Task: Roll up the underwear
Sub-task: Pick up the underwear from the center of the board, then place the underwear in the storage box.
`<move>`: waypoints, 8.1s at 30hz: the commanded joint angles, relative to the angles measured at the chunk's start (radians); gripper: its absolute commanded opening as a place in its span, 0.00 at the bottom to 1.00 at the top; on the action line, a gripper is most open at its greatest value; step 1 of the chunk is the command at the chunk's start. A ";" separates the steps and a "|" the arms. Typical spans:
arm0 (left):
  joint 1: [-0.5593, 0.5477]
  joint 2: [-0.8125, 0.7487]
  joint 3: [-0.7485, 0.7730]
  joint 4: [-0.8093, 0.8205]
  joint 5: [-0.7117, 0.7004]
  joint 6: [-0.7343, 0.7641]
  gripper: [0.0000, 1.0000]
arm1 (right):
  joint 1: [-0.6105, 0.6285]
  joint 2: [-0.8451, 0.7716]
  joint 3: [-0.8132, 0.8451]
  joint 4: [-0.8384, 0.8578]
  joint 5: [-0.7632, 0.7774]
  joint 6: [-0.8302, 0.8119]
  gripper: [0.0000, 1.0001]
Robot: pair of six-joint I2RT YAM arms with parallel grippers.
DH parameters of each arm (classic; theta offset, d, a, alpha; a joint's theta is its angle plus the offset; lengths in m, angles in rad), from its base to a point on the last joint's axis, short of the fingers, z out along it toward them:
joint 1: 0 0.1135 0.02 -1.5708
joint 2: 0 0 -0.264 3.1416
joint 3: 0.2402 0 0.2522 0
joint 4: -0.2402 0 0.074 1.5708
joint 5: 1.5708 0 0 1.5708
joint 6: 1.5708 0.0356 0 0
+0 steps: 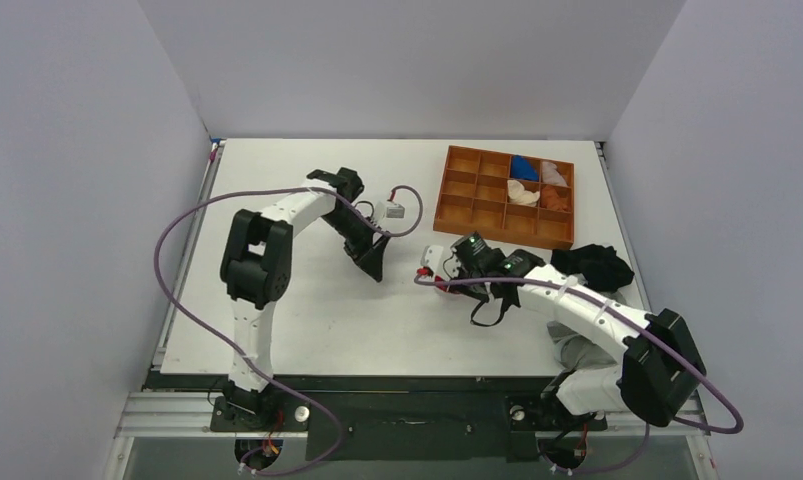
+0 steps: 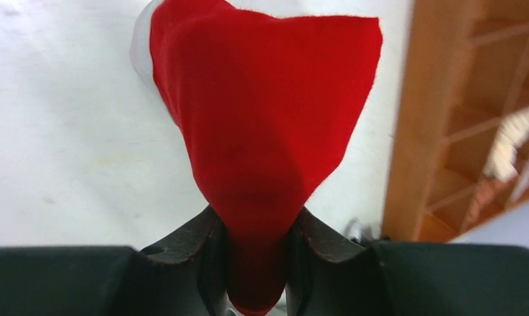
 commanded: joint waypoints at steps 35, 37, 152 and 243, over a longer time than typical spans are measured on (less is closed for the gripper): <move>0.045 -0.540 -0.319 0.316 -0.389 -0.343 0.69 | -0.641 0.350 0.346 0.224 0.621 -0.288 0.00; 0.044 -0.539 -0.317 0.317 -0.391 -0.343 0.69 | -0.644 0.374 0.331 0.254 0.636 -0.300 0.00; 0.048 -0.539 -0.307 0.301 -0.354 -0.342 0.69 | -0.710 0.932 0.826 -0.379 0.014 -0.183 0.32; 0.048 -0.544 -0.310 0.288 -0.360 -0.330 0.68 | -0.861 0.760 0.907 -0.428 -0.280 0.056 0.49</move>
